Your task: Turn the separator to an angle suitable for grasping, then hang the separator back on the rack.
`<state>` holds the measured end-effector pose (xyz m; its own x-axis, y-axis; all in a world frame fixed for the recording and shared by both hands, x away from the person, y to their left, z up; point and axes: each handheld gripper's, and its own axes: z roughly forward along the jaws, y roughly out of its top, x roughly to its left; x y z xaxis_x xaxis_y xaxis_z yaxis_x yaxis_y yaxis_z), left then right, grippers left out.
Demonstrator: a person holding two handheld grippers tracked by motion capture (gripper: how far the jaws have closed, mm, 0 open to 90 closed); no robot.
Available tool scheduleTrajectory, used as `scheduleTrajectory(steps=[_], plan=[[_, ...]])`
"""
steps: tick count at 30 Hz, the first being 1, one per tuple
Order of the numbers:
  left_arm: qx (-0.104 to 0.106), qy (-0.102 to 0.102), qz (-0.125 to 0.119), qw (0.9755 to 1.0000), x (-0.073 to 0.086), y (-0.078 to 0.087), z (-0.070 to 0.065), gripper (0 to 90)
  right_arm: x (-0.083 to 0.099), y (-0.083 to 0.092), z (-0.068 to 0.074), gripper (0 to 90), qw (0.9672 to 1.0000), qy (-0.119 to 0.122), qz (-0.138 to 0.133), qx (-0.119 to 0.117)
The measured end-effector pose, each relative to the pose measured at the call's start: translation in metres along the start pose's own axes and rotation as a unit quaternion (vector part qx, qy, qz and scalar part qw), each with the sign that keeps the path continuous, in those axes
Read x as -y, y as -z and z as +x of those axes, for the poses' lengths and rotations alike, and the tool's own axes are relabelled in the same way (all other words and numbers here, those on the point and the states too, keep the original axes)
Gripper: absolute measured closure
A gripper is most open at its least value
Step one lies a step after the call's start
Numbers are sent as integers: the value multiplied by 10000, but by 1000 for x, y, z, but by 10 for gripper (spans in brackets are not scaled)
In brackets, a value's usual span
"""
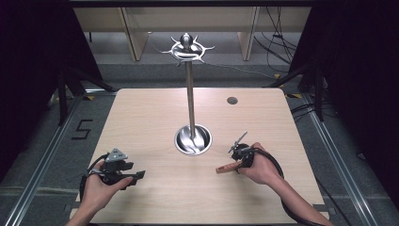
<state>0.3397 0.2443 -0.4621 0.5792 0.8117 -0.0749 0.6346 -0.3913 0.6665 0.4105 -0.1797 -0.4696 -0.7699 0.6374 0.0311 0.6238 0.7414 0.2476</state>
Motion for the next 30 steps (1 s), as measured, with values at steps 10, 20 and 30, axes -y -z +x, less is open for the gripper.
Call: scheduleTrajectory(steps=[10, 20, 30], plan=[[57, 65, 19, 10000, -2, -2, 0, 381, -3, 4, -8, 900, 9995, -185, -234, 68], [73, 134, 16, 9999, 1, -2, -1, 381, 9, 29, -9, 688, 9978, 401, -509, 127], [40, 186, -15, 9998, -1, -3, 0, 381, 3, 28, -26, 546, 9941, 1027, -242, 265]])
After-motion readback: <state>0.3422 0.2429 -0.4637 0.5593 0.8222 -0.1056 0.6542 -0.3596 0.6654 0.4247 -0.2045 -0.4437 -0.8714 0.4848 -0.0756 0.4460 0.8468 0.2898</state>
